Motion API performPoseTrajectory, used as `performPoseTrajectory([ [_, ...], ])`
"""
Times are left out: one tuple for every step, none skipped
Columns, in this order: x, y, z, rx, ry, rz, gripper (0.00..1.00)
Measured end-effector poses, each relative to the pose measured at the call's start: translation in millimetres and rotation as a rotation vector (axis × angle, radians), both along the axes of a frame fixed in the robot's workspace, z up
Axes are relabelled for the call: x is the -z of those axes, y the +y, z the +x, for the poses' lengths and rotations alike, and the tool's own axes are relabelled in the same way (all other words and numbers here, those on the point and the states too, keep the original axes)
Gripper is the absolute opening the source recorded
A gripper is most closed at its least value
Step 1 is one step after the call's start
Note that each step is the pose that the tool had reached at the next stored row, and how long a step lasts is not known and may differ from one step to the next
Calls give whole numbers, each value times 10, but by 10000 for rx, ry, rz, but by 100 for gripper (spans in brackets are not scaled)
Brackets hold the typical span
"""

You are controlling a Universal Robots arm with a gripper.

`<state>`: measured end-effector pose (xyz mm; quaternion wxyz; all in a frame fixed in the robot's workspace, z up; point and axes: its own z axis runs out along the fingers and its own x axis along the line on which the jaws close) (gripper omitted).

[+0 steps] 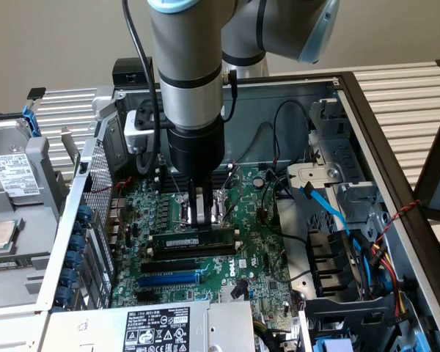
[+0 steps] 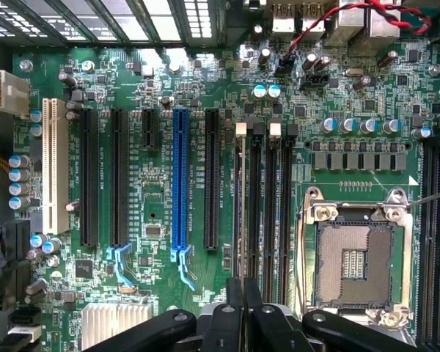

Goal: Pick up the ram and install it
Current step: 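Insert the ram into the slot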

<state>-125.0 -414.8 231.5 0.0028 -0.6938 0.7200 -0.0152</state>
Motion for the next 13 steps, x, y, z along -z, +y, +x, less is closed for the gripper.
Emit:
performPoseTrajectory([
  [2, 0, 0, 0, -1, 2, 13],
  [3, 0, 0, 0, 0, 0, 13],
  [5, 0, 0, 0, -1, 1, 13],
  [7, 0, 0, 0, -1, 1, 13],
  [11, 0, 0, 0, -1, 1, 13],
  [11, 0, 0, 0, -1, 1, 13],
  [11, 0, 0, 2, -1, 2, 13],
  [12, -2, -1, 6, -2, 3, 13],
  [12, -4, -2, 16, -2, 4, 13],
  [12, -7, -1, 25, -2, 3, 13],
  [12, -8, -1, 40, -2, 3, 13],
  [11, -9, -1, 49, -1, 1, 13],
  [11, -10, -1, 51, -1, 1, 13],
])
